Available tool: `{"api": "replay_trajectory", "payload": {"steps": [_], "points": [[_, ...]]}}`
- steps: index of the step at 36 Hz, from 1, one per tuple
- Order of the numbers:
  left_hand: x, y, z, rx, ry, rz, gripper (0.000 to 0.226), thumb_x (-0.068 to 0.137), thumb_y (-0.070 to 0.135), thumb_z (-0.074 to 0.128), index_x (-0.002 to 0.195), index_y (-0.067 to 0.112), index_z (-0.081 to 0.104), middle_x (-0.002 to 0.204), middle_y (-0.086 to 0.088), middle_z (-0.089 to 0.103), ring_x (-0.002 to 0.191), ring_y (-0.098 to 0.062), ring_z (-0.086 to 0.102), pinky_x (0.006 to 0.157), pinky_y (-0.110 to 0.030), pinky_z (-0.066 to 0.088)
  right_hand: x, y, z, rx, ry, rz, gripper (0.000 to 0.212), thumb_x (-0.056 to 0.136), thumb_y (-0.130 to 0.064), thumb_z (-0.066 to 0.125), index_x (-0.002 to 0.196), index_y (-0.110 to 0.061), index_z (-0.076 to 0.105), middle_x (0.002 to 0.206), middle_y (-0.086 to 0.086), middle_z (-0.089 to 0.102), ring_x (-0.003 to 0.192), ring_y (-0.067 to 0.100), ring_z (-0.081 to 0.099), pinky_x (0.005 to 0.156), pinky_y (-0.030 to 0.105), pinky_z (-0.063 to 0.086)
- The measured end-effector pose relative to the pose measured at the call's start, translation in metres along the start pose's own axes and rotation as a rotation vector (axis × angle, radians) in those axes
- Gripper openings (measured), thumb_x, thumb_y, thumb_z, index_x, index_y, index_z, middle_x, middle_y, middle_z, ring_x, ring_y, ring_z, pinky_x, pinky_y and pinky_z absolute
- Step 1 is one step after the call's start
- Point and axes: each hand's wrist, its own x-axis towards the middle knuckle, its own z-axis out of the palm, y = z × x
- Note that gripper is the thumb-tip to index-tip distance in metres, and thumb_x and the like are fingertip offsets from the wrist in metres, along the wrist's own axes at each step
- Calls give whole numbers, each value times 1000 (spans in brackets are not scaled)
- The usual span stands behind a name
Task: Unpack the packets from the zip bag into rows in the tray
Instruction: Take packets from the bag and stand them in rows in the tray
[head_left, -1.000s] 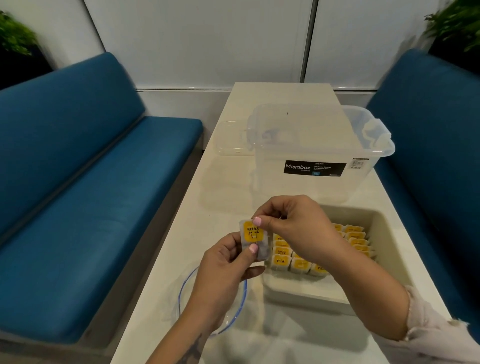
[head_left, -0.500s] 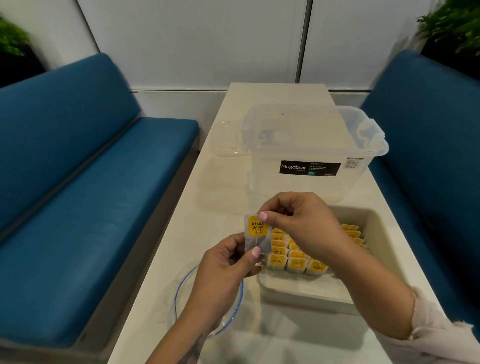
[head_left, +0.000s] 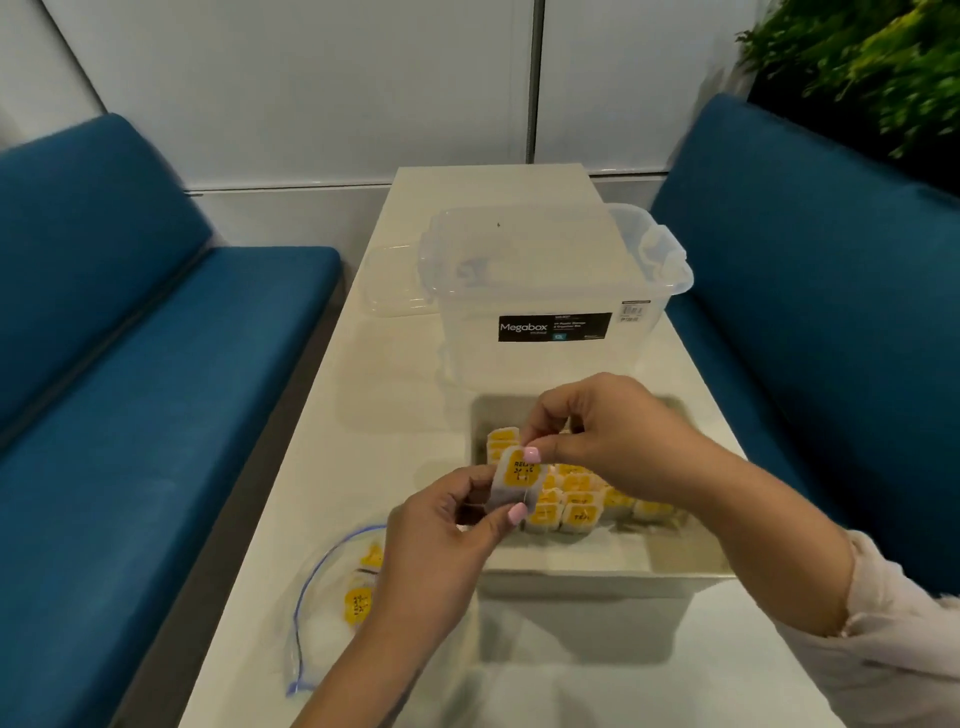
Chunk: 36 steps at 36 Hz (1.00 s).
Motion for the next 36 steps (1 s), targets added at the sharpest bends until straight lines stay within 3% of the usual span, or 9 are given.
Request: {"api": "replay_trajectory", "payload": {"steps": [4, 8, 10, 12, 15, 20, 26, 31, 36], "points": [[1, -8, 3, 220, -19, 27, 37, 71, 15, 78, 101, 34, 68, 84, 22, 68, 85, 6, 61, 70, -8, 46, -10, 14, -12, -21, 13, 44, 14, 82, -24, 72, 72, -32, 66, 66, -14, 61, 60, -11, 51, 54, 9, 39], [1, -19, 1, 525, -97, 114, 45, 74, 19, 76, 99, 50, 56, 101, 28, 58, 99, 4, 50, 86, -5, 35, -20, 33, -21, -92, 40, 122, 14, 83, -23, 71, 73, -31, 64, 72, -15, 63, 65, -4, 51, 59, 14, 36], [1, -22, 0, 634, -120, 136, 45, 74, 17, 75, 100, 48, 56, 103, 31, 53, 102, 2, 45, 86, -1, 29, -24, 43, -22, -172, 40, 160, 16, 84, -22, 70, 74, -32, 62, 76, -14, 63, 71, -1, 53, 60, 15, 37], [3, -27, -1, 696, -118, 153, 44, 72, 17, 76, 104, 42, 61, 109, 28, 54, 106, 0, 45, 92, -8, 30, -27, 53, -21, -255, 40, 204, 13, 85, -21, 69, 76, -30, 63, 81, -11, 66, 77, 7, 57, 64, 19, 42], [4, -33, -1, 719, -105, 153, 43, 70, 19, 78, 105, 39, 65, 114, 24, 57, 107, -5, 48, 97, -23, 38, -29, 68, -15, -368, 37, 260, 4, 86, -23, 66, 83, -26, 66, 86, -9, 67, 80, 13, 59, 68, 25, 44], [5, -36, -2, 725, -92, 158, 41, 68, 21, 80, 102, 40, 65, 113, 25, 57, 106, -6, 50, 97, -31, 41, -28, 92, -2, -453, 28, 312, 12, 86, -23, 65, 78, -30, 60, 82, -9, 61, 76, 13, 54, 53, 22, 33], [4, -35, -2, 729, -103, 119, 40, 71, 24, 78, 103, 42, 63, 115, 27, 55, 109, -4, 49, 100, -34, 40, -23, 111, 14, -479, 35, 337, 15, 86, -26, 66, 76, -33, 57, 83, -7, 59, 75, 14, 53, 52, 19, 30], [4, -33, -3, 726, -127, 91, 38, 74, 27, 76, 106, 43, 62, 114, 31, 50, 111, -1, 45, 102, -31, 37, -20, 119, 24, -476, 61, 350, 3, 85, -27, 67, 84, -30, 68, 92, -6, 65, 81, 14, 57, 60, 24, 37], [4, -32, -3, 721, -133, 63, 38, 74, 28, 75, 106, 43, 62, 116, 30, 52, 112, 0, 44, 103, -31, 35, -17, 122, 29, -491, 78, 355, 5, 85, -30, 67, 89, -31, 70, 93, -6, 65, 82, 13, 56, 52, 17, 31]]}}
